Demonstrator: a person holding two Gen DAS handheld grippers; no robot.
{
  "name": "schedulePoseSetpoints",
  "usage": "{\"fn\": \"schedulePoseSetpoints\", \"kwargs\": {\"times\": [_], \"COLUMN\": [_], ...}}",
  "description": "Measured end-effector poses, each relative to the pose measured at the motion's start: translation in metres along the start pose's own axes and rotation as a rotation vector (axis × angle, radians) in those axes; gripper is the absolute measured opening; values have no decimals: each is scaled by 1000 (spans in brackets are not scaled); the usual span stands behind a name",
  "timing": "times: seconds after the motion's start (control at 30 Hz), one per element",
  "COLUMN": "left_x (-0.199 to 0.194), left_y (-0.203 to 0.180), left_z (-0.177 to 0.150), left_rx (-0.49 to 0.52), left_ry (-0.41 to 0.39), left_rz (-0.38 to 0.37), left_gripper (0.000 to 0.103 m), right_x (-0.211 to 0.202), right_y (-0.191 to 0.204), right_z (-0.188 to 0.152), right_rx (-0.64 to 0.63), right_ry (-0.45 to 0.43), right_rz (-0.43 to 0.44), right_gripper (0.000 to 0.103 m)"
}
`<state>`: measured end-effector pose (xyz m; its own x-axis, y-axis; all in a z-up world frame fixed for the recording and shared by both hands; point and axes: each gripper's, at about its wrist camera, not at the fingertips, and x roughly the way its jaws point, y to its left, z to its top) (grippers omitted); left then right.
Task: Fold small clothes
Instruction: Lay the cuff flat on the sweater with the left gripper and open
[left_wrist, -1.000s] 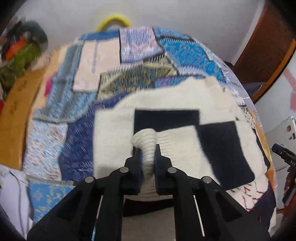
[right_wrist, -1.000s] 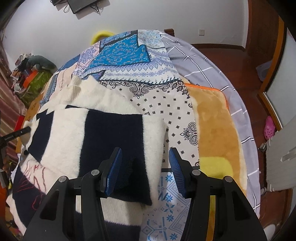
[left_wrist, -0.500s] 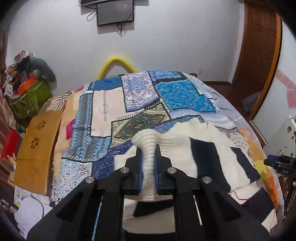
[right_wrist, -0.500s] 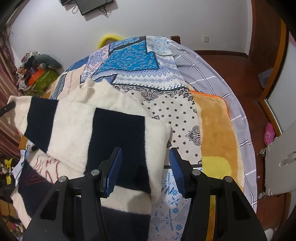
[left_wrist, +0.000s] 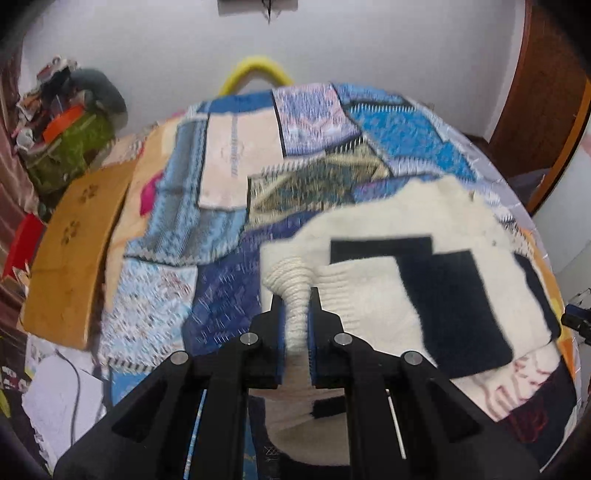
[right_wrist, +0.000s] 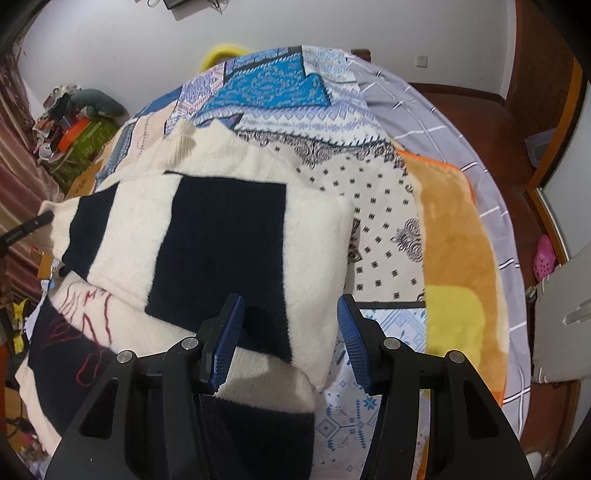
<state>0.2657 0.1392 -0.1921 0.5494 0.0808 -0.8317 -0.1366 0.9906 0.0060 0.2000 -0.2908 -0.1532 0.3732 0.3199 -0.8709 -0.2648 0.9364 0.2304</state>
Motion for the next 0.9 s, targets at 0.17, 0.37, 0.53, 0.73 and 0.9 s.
{"fn": "schedulePoseSetpoints", "kwargs": {"times": [0.17,0.37,0.53,0.73,0.9], "left_x": [24,36,33,16,-13], "left_y": [2,2,6,11,10], "left_z": [-12,-20,-23,-27,-32], "left_rx": [-3,14,13,2,0], "left_ry": [62,107,118,119,69], "left_rz": [-8,-6,14,18,15], "left_gripper": [11,19,34,47,63], "right_x": [9,16,14,-1,-21], "right_y": [3,5,8,16,24], "right_z": [-1,-1,-1,-2,-4], "right_rx": [2,7,6,-12,-30], "right_ry": [23,41,45,22,-12], "right_rz": [3,3,-2,-6,-15], "right_gripper": [49,49,49,64,69]}}
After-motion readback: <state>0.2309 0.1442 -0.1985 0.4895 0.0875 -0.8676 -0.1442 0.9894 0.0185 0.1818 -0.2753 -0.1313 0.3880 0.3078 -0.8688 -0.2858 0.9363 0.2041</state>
